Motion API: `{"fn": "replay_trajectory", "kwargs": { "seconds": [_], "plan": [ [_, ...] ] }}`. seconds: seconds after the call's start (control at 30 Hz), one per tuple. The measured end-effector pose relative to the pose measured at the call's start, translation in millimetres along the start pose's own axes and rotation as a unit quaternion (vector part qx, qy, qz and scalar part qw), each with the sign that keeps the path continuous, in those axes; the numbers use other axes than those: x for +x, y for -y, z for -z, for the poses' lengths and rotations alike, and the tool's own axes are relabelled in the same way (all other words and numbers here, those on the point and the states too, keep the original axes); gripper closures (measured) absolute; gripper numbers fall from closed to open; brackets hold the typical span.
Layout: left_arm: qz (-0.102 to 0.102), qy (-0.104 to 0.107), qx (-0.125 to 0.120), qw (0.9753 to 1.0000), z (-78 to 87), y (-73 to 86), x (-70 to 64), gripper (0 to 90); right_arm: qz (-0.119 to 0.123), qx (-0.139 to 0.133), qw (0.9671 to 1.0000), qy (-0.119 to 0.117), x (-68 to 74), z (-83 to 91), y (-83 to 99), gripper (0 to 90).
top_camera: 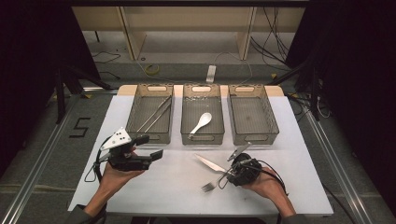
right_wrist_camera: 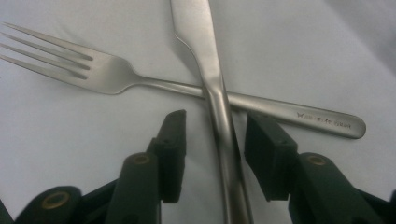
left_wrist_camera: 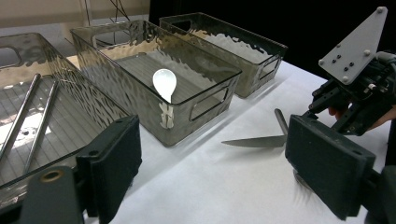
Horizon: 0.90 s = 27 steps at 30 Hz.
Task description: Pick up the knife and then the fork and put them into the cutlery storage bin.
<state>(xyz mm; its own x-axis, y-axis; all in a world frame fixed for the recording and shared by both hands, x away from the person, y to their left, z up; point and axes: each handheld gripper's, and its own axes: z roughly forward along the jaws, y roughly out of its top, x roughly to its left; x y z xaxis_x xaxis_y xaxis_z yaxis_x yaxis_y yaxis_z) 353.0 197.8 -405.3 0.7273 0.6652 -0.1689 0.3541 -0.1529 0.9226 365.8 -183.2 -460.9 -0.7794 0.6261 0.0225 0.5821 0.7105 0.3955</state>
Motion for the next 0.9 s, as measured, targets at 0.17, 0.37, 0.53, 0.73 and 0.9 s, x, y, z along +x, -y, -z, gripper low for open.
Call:
{"fn": "replay_trajectory", "kwargs": {
  "seconds": [0.17,0.37,0.53,0.73,0.9],
  "plan": [
    [-0.002,0.000,0.001,1.0000,-0.2,0.1,0.1,18.1,-0.001,0.009,1.0000,-0.001,-0.6,-1.4,-1.7,66.7],
    [-0.002,0.001,0.003,1.0000,-0.8,0.2,-0.7,18.1,0.005,0.019,0.9997,0.013,0.3,-2.5,-5.1,73.5],
    [-0.003,0.001,0.003,1.0000,-0.8,0.4,-0.6,18.1,0.012,0.030,0.9994,0.016,2.2,-3.2,-8.3,77.5],
    [-0.005,-0.001,0.004,1.0000,-0.9,0.5,-0.5,18.1,0.008,0.032,0.9994,0.010,2.0,-3.1,-9.2,80.2],
    [-0.005,-0.002,0.002,1.0000,-0.2,0.5,0.2,18.1,0.006,0.026,0.9996,0.001,-1.9,-0.4,-6.9,80.5]
  ]
}}
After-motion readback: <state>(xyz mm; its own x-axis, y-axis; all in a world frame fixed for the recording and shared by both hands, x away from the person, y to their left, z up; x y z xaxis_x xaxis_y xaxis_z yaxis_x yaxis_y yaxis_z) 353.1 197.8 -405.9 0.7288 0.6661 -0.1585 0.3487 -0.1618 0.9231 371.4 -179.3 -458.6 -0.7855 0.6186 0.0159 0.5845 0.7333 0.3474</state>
